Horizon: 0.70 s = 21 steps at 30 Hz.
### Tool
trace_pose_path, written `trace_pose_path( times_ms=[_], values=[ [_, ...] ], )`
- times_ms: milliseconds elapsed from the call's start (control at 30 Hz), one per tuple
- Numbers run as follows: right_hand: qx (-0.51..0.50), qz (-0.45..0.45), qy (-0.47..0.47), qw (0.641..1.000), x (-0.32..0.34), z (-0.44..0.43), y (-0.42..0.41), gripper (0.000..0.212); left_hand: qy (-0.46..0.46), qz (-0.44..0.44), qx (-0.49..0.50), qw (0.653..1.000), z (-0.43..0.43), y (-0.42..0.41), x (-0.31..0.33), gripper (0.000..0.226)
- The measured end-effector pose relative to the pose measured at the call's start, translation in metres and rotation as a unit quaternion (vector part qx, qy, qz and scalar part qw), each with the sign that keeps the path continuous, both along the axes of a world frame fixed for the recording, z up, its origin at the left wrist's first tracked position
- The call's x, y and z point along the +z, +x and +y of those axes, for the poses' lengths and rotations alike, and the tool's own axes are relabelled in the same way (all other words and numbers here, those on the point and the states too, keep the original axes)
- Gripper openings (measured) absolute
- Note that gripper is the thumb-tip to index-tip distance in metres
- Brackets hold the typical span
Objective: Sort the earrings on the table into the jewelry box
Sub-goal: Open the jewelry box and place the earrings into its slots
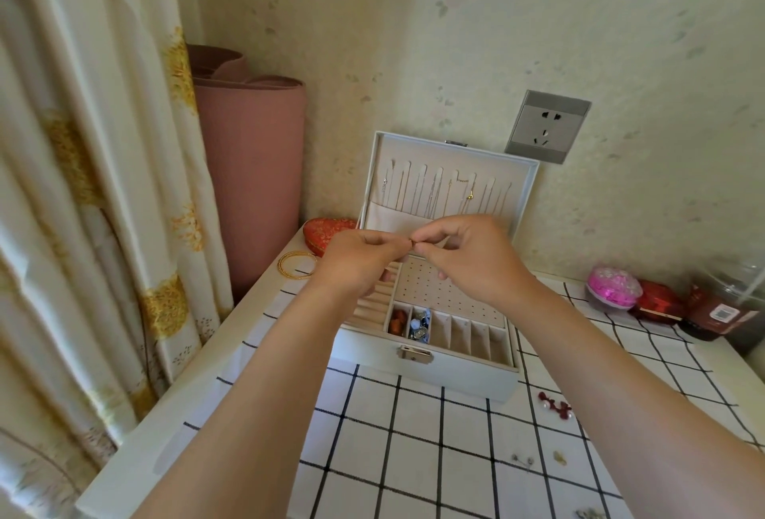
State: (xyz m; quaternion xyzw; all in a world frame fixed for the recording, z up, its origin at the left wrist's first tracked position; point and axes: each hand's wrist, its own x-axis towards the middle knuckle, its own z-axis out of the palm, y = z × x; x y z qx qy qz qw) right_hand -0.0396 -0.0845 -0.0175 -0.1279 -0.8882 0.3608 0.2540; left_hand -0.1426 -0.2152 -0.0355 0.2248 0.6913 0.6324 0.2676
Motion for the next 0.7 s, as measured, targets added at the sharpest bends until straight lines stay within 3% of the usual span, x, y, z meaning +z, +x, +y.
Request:
trace_pose_path(
  times_ms=[100, 200, 433, 567, 700],
  values=[
    [0.002, -0.003, -0.024, 1.0, -0.001, -0.004, -0.003, 0.03, 0.004, -0.02, 0.006, 1.0, 0.0, 0.0, -0.002, 0.011],
    [0.009, -0.02, -0.111, 0.994, 0.0, -0.002, -0.003, 0.016, -0.007, -0.022, -0.027, 0.999, -0.006, -0.004, -0.002, 0.013],
    [-0.015, -0.082, -0.239, 0.967, -0.008, 0.0, -0.005, 0.017, -0.045, 0.047, -0.05, 0.997, -0.012, -0.008, -0.007, 0.013],
    [-0.011, -0.097, -0.368, 0.925, -0.009, 0.0, -0.006, 0.024, 0.012, 0.044, -0.038, 0.998, -0.012, -0.006, -0.009, 0.013],
    [-0.022, -0.091, -0.374, 0.923, -0.01, -0.001, -0.006, 0.023, 0.058, 0.065, -0.03, 0.996, -0.01, -0.003, -0.012, 0.009]
  ],
)
